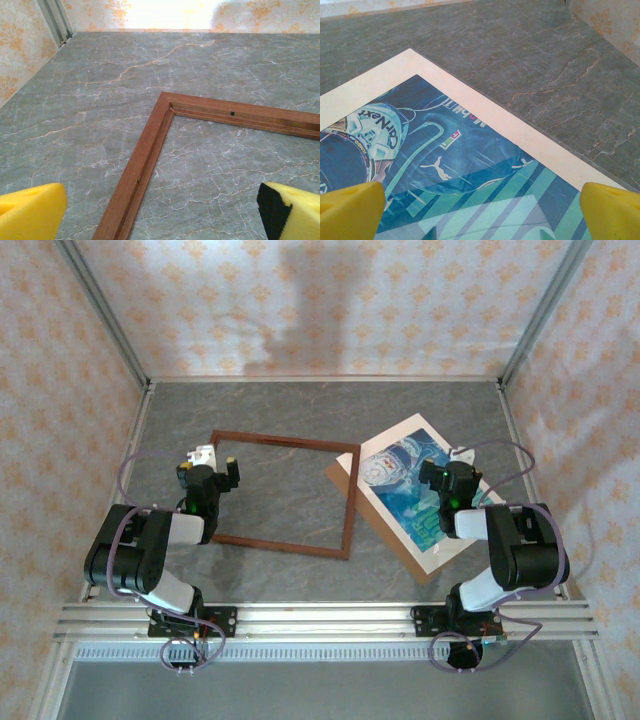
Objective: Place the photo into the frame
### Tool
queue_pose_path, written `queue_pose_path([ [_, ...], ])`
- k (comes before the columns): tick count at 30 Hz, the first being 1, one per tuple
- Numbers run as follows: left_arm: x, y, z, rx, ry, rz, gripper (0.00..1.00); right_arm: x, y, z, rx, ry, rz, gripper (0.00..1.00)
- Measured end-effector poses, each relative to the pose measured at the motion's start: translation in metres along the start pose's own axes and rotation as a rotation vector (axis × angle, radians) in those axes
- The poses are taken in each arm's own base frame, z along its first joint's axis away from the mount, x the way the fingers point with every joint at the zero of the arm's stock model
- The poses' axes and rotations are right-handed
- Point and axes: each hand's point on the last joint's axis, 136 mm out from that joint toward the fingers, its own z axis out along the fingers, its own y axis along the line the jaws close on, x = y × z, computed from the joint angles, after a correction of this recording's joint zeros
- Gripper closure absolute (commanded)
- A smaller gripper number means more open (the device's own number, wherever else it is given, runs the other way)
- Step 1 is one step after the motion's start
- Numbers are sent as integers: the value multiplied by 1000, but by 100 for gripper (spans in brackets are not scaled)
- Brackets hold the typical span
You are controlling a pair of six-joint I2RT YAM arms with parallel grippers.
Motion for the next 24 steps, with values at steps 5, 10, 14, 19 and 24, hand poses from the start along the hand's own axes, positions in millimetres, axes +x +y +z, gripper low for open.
queue_pose_path([
  [5,0,0,0,0,0,0,0,0,0,0,0,0,0,0],
  [10,0,0,0,0,0,0,0,0,0,0,0,0,0,0],
  [14,0,0,0,0,0,0,0,0,0,0,3,-1,4,1],
  [19,-10,5,-9,-15,6,-1,0,-20,-8,-5,62,19,28,1],
  [24,-77,29,-33,-122,-90,-179,0,-117,-8,-40,62,-149,179,1],
])
